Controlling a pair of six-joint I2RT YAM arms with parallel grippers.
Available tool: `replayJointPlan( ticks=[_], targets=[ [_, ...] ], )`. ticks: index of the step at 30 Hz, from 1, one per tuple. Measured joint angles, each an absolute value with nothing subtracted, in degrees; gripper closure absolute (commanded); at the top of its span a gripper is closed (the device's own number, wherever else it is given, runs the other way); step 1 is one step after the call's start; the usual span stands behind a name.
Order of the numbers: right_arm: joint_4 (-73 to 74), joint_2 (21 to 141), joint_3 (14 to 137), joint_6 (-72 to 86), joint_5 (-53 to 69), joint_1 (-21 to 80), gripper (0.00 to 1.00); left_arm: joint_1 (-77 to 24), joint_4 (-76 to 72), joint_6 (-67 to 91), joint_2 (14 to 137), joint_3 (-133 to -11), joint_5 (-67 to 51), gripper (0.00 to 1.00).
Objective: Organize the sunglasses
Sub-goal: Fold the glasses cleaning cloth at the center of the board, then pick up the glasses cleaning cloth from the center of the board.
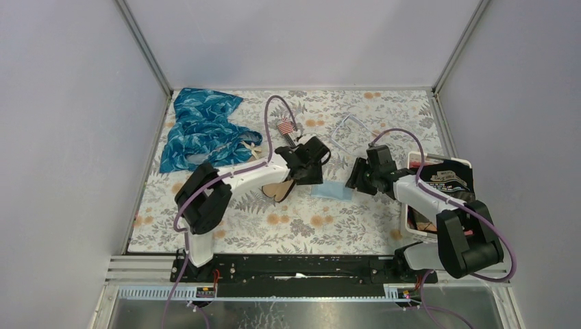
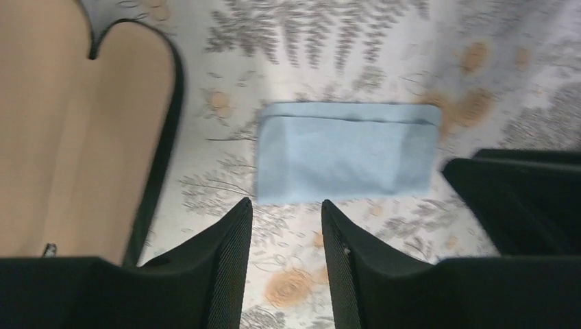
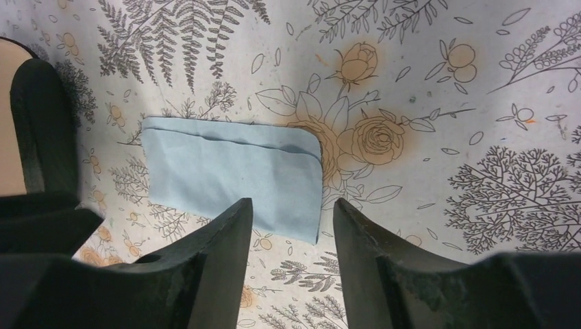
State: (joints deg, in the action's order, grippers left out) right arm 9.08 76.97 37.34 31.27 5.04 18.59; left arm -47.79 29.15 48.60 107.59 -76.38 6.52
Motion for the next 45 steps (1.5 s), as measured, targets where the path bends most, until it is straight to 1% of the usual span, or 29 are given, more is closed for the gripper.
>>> replayJointPlan(
  ticks=[3, 6, 12, 17, 21, 25, 30, 32, 34, 35, 36, 37, 40, 43, 45],
  targets=[
    [9.43, 77.19, 37.34, 31.11, 4.49, 18.37, 0.41, -50.41, 30.94, 47.83, 107.04, -80.42, 9.80, 0.49],
    [9.63, 77.82, 37.32, 31.16, 4.03, 18.02, 0.41, -51.37, 30.92, 47.66, 105.78, -81.12, 10.11, 0.44],
    [9.45, 78.43, 37.15, 31.20, 4.14, 17.67, 0.45, -49.69, 30.85, 47.86, 110.00, -80.99, 8.84, 0.44],
    [8.16, 80.95, 36.25, 31.20, 5.67, 17.56, 0.51, -48.66, 30.52, 48.49, 115.04, -79.66, 7.14, 0.46],
    [5.37, 82.15, 36.16, 31.31, 7.68, 17.45, 0.56, -47.88, 28.51, 49.21, 114.85, -79.00, 5.43, 0.52],
    [3.90, 82.67, 35.92, 31.35, 8.99, 17.45, 0.58, -47.18, 27.35, 49.47, 115.11, -78.67, 3.75, 0.57],
    [3.62, 82.67, 35.70, 31.40, 9.80, 17.45, 0.57, -46.85, 25.98, 49.63, 115.33, -78.43, 1.85, 0.63],
    [3.68, 82.67, 35.70, 31.38, 10.09, 17.45, 0.55, -46.85, 25.45, 49.67, 115.33, -78.19, 1.10, 0.64],
    [3.68, 82.65, 35.68, 31.40, 10.17, 17.45, 0.50, -46.85, 25.08, 49.76, 115.33, -77.97, 0.36, 0.65],
    [3.60, 82.54, 35.62, 31.42, 10.22, 17.45, 0.47, -46.85, 24.93, 49.76, 115.33, -77.91, -0.03, 0.65],
    [3.60, 82.39, 35.53, 31.46, 10.20, 17.45, 0.45, -46.85, 24.82, 49.78, 115.33, -77.82, -0.25, 0.62],
    [3.66, 82.11, 35.48, 31.42, 10.20, 17.45, 0.44, -46.85, 24.62, 49.82, 115.33, -77.73, -0.51, 0.60],
    [4.10, 81.49, 35.29, 31.09, 9.98, 17.45, 0.44, -46.83, 24.05, 50.02, 115.31, -77.62, -1.06, 0.56],
    [4.01, 81.08, 34.87, 30.76, 9.96, 17.45, 0.45, -46.85, 23.44, 50.24, 114.87, -77.06, -1.10, 0.55],
    [3.99, 80.95, 34.74, 30.46, 10.00, 17.45, 0.45, -46.85, 23.14, 50.39, 113.93, -75.81, -0.69, 0.53]
  ],
)
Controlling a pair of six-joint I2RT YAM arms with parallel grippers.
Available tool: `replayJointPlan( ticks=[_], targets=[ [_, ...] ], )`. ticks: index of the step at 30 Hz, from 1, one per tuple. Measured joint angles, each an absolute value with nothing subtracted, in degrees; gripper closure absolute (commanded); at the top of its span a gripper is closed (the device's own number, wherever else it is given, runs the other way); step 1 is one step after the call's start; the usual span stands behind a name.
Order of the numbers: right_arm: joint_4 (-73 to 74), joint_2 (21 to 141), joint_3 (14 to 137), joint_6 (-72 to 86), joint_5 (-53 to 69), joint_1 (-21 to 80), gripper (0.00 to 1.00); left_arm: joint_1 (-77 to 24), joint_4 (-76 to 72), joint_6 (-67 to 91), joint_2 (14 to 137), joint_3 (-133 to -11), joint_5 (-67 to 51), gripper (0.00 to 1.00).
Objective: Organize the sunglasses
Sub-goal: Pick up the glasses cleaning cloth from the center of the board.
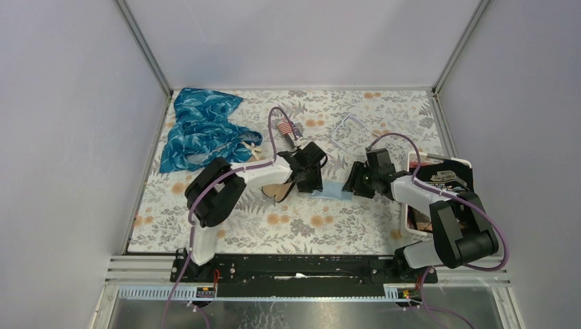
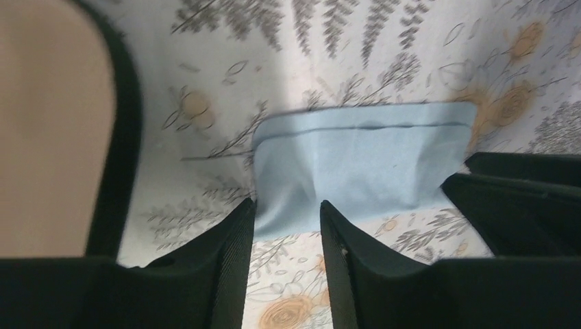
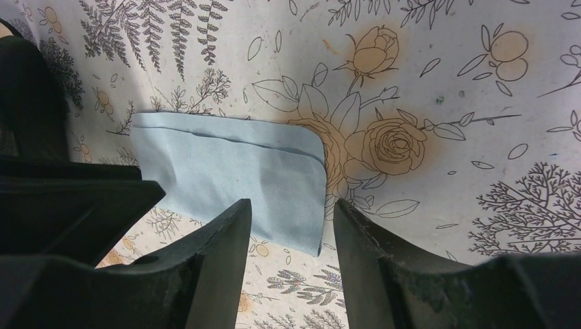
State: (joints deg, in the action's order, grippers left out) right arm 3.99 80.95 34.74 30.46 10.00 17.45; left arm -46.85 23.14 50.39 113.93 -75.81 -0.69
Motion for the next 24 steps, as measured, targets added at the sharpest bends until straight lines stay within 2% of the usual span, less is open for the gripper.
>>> replayJointPlan(
  ticks=[3, 9, 15, 24],
  targets=[
    [3.99, 80.95, 34.74, 30.22, 10.13, 17.45, 0.45, -46.89, 23.00, 50.68, 111.37, -72.64, 0.58, 0.48],
    [4.01, 80.95, 34.76, 30.02, 10.31, 17.45, 0.47, -46.85, 24.25, 50.85, 110.52, -71.90, 2.92, 0.48],
    [4.12, 81.17, 34.76, 29.80, 11.51, 17.41, 0.49, -46.85, 23.16, 50.87, 112.09, -73.41, 2.04, 0.57],
    [3.97, 82.02, 34.79, 29.89, 13.43, 17.39, 0.60, -46.83, 20.12, 51.57, 113.30, -73.41, -1.67, 0.73]
  ],
)
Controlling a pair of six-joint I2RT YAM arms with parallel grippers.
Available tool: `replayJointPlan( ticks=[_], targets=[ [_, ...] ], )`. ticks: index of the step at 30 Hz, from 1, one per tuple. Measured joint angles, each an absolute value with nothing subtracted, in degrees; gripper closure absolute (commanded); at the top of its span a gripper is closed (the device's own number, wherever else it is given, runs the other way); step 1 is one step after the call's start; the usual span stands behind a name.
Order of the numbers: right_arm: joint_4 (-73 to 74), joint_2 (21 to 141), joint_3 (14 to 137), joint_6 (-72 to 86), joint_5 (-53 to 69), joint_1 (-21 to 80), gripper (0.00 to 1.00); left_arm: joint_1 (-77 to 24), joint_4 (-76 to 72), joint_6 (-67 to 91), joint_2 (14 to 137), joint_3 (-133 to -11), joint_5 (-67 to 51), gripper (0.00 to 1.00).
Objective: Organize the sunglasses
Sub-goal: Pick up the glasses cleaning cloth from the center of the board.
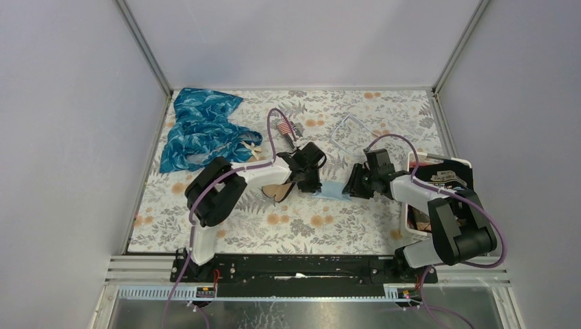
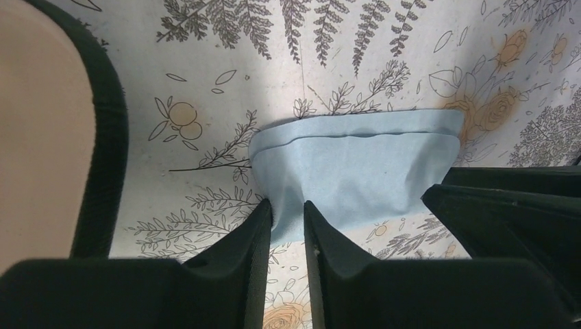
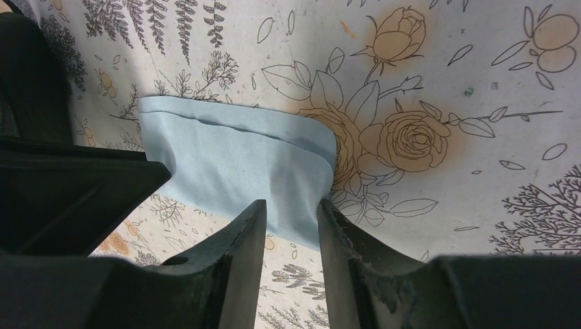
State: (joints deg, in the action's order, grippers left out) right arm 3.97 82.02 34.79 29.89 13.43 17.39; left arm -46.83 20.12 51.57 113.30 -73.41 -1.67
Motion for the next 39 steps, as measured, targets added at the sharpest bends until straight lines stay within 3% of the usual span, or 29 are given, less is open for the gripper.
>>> replayJointPlan(
  ticks=[9, 15, 32, 39],
  targets=[
    [3.42, 83.00, 34.98, 30.15, 14.94, 17.34, 0.58, -46.83, 18.74, 51.90, 114.08, -73.41, -4.21, 0.85],
    [3.55, 83.46, 35.46, 30.13, 15.07, 17.34, 0.55, -46.81, 18.04, 52.16, 114.43, -73.41, -5.30, 1.00],
    [6.70, 80.40, 34.98, 29.21, 7.14, 17.76, 0.54, -46.81, 17.26, 52.36, 114.37, -72.97, -5.50, 1.00],
    [4.40, 81.41, 34.87, 30.24, 7.73, 19.59, 0.60, -46.83, 16.84, 52.34, 114.28, -72.75, -5.63, 1.00]
  ],
)
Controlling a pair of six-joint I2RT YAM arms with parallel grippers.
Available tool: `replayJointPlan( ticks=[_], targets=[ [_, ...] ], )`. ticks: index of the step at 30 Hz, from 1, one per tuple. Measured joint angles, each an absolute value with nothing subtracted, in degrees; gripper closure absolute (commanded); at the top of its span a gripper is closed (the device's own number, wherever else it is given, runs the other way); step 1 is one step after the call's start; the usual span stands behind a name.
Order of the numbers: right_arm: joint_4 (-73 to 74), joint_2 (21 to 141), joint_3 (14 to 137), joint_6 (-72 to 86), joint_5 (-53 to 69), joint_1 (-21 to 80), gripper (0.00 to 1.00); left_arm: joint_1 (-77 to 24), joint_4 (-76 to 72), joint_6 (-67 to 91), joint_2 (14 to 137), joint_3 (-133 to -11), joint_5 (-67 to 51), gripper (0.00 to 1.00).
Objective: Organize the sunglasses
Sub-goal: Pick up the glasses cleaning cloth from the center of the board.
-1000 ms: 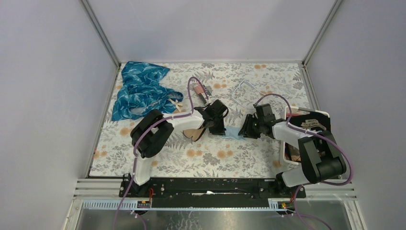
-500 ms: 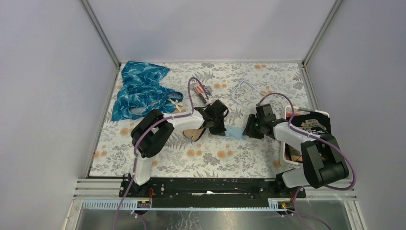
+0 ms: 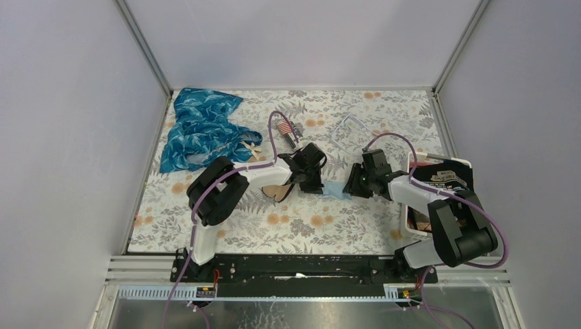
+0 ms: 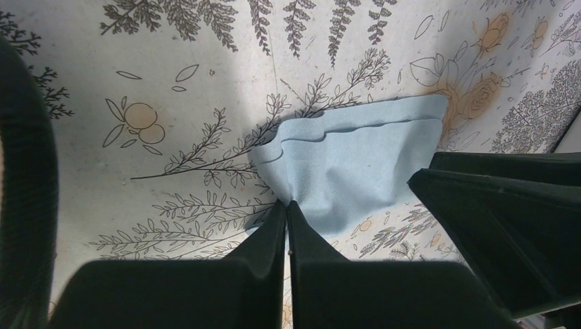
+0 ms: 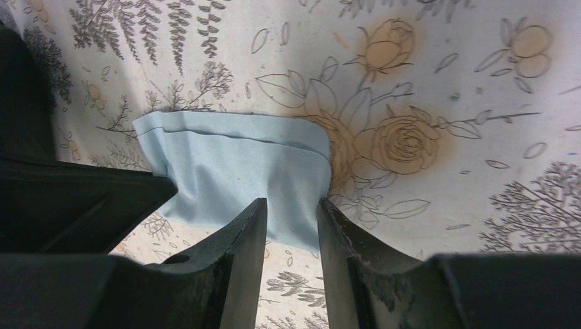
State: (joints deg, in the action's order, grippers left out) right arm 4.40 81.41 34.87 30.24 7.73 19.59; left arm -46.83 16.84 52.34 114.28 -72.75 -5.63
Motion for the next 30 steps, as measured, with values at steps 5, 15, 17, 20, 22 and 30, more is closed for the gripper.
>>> replayJointPlan(
  ticks=[5, 15, 17, 20, 22, 30],
  targets=[
    [3.27, 82.67, 35.40, 31.03, 8.25, 20.84, 0.71, -46.81, 16.78, 52.34, 114.28, -72.73, -5.72, 1.00],
    [3.53, 83.64, 35.57, 31.79, 8.67, 21.23, 1.00, -46.81, 15.99, 52.23, 114.08, -72.23, -6.07, 1.00],
    [4.05, 83.64, 35.75, 31.81, 8.69, 21.30, 1.00, -46.83, 15.97, 51.88, 114.06, -72.23, -6.07, 1.00],
    [4.64, 83.53, 35.86, 31.81, 9.15, 21.37, 1.00, -46.83, 16.16, 51.42, 113.91, -72.23, -6.17, 1.00],
    [5.63, 83.18, 35.86, 31.81, 9.80, 21.39, 1.00, -46.83, 16.91, 51.22, 113.73, -72.25, -6.17, 1.00],
    [8.56, 80.23, 37.47, 32.05, 11.73, 21.47, 1.00, -46.81, 20.45, 50.70, 111.35, -72.40, -6.15, 1.00]
  ],
)
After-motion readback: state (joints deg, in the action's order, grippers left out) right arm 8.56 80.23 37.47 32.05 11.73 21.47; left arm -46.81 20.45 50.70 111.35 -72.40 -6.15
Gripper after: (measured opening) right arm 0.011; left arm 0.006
